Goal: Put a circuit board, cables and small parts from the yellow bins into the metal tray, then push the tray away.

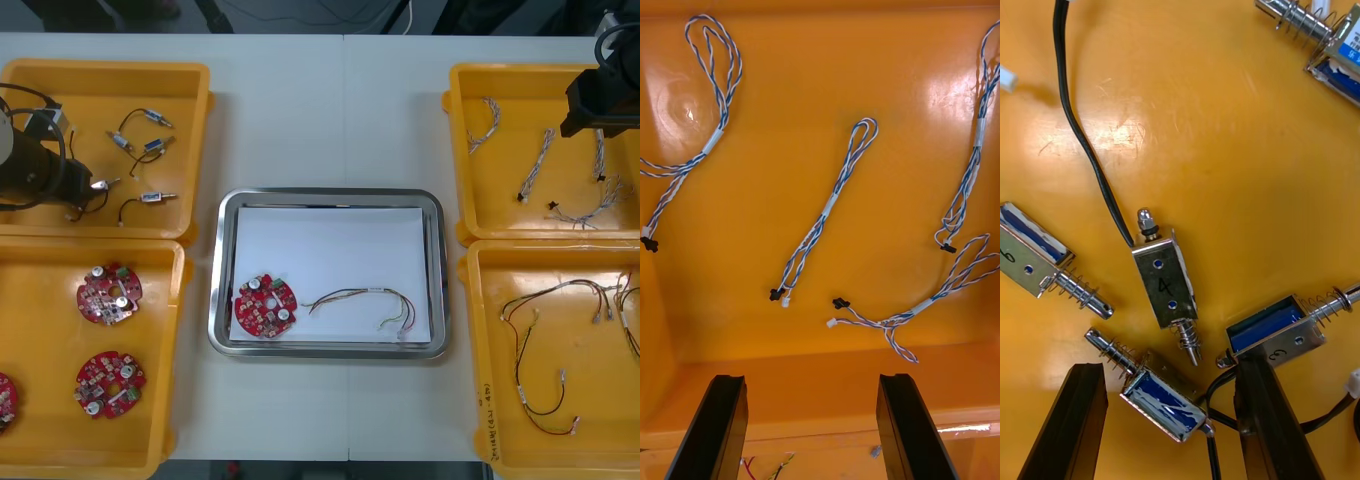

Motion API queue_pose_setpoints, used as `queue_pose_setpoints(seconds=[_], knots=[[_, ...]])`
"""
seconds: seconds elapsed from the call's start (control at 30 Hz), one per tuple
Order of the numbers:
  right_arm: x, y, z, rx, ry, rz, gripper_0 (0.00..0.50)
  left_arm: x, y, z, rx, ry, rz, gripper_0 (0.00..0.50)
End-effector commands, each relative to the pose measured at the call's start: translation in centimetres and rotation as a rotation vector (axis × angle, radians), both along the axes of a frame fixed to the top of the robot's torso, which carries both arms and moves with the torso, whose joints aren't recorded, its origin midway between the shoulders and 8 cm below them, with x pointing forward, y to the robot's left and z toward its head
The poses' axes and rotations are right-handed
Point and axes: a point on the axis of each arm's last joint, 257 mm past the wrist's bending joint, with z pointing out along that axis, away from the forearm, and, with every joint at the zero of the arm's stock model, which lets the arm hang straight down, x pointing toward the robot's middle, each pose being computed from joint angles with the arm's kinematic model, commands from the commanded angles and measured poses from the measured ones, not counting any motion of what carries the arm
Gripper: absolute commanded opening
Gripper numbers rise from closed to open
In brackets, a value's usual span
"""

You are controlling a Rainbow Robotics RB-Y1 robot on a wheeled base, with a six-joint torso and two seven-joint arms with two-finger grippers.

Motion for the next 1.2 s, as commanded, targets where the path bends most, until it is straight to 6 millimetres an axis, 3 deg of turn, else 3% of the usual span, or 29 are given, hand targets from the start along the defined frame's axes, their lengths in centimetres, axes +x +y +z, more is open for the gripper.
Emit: queue_pose_setpoints(seconds=[0.03, 0.3, 0.53, 0.83, 1.03, 1.2], knots=[[0.9, -1.1, 4.1, -0.025, -0.068, -0.024, 0.500, -0.9, 0.2, 0.9, 0.042, 0.044, -0.094, 0.500], [1.4, -1.8, 4.6, -0.041, -0.087, -0.054, 0.500, -2.3, -0.3, 3.8, 0.033, 0.076, -0.102, 0.500], [2.2, -2.0, 3.8, 0.012, -0.048, -0.099, 0.500, -2.0, -0.1, 4.1, 0.044, 0.061, -0.100, 0.500], [5.2, -1.6, 3.0, 0.129, -0.098, -0.224, 0.500, -1.4, -0.1, 2.6, 0.069, 0.058, -0.101, 0.488], [8.3, -1.9, 2.4, 0.162, -0.156, -0.260, 0.500, -0.8, -0.2, 1.6, 0.079, 0.045, -0.106, 0.488], [9.1, -2.6, 1.6, 0.166, -0.164, -0.288, 0.500, -0.7, 0.0, 0.9, 0.078, 0.043, -0.101, 0.488]])
